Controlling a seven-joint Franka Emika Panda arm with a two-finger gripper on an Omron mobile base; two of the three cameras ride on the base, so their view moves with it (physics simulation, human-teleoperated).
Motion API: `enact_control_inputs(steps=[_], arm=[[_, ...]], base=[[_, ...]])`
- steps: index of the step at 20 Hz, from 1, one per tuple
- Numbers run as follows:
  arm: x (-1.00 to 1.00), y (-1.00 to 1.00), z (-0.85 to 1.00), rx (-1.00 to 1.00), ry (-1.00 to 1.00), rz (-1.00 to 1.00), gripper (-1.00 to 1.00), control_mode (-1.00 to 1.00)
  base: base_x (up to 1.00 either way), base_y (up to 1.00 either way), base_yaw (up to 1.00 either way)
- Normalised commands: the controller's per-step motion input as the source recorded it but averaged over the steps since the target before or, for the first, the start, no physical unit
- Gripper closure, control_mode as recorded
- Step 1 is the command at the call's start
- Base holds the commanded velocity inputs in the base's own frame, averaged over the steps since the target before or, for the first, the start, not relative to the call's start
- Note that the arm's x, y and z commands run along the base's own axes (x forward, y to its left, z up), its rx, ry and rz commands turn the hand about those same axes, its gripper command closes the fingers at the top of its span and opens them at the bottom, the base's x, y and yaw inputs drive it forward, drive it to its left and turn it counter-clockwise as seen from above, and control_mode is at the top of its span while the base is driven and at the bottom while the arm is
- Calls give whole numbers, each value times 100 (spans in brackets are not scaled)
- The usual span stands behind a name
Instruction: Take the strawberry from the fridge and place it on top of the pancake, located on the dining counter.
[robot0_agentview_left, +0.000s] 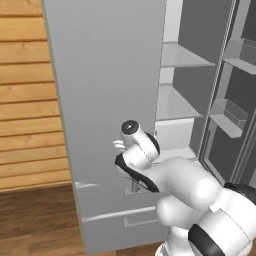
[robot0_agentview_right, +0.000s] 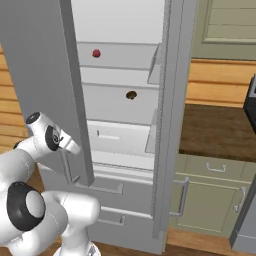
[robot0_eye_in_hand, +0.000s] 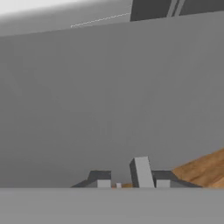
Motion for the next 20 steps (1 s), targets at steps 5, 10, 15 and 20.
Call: enact_control_inputs(steps=[5, 10, 15, 20], arm=[[-51, 67, -36, -1, -1, -13, 100, -100], [-34, 75, -40, -1, 0, -10, 100, -100], [-32, 78, -35, 0, 1, -11, 100, -100], [-28, 88, -19, -3, 1, -10, 100, -100]], base=[[0, 0, 0], [0, 0, 0], [0, 0, 0], [0, 0, 0]])
